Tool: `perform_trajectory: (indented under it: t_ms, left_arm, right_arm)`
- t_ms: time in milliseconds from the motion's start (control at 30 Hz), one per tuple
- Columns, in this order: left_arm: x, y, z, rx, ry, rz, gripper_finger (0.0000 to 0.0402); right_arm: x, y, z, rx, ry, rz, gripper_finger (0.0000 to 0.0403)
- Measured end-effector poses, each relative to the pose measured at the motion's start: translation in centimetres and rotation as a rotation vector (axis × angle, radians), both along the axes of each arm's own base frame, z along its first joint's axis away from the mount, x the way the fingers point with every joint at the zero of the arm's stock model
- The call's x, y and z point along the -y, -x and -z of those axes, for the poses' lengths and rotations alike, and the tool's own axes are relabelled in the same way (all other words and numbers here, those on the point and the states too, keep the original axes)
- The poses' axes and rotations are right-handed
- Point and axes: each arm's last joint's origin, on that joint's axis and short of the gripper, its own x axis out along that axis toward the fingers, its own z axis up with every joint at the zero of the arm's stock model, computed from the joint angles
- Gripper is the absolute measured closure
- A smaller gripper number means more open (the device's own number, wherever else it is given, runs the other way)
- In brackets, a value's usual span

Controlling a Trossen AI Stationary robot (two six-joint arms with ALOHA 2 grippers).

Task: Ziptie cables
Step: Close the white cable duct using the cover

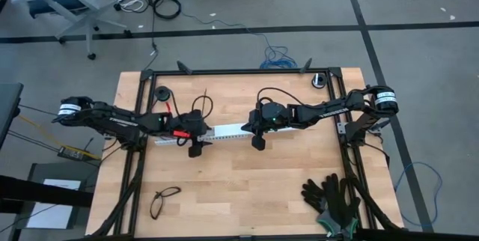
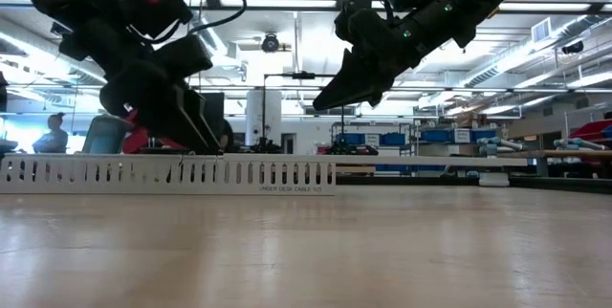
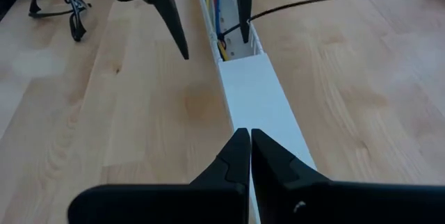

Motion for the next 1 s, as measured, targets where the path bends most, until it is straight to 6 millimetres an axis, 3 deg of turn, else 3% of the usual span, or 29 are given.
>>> perform_trajectory:
  t_ms: [500,800,1000]
  left_arm:
    - [-1.3,0.8,0.7,-0.107,-0.056,-0.082,0.0133]
    - [-1.5,0.0,-0.6,-0.086,-0.110,-0.067,0.0133]
    - [-2.0,0.6,-0.2,-0.167,-0.111,-0.096,0.0133]
  right_arm:
    - [0.0,0.0,0.0,-0.002,0.005,-0.003,0.0402]
    - [0.0,0.0,0.0,-0.002,0.005,-0.003,0.0403]
    - [-0.1,0.0,0.0,-0.002,0.004,-0.005,0.0403]
